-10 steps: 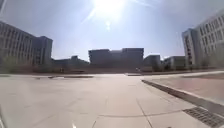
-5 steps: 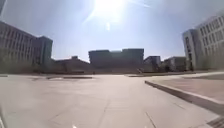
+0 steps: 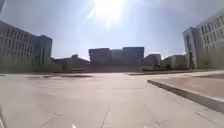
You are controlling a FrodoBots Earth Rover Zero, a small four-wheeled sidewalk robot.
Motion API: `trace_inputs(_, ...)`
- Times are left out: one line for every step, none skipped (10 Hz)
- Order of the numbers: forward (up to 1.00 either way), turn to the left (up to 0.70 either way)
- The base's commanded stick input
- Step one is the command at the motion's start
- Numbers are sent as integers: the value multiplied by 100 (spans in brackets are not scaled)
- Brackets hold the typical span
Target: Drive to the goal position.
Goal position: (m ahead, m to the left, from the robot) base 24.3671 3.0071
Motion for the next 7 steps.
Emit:
trace_inputs(100,5)
trace_inputs(100,5)
trace_inputs(100,5)
trace_inputs(100,5)
trace_inputs(100,5)
trace_inputs(100,5)
trace_inputs(100,5)
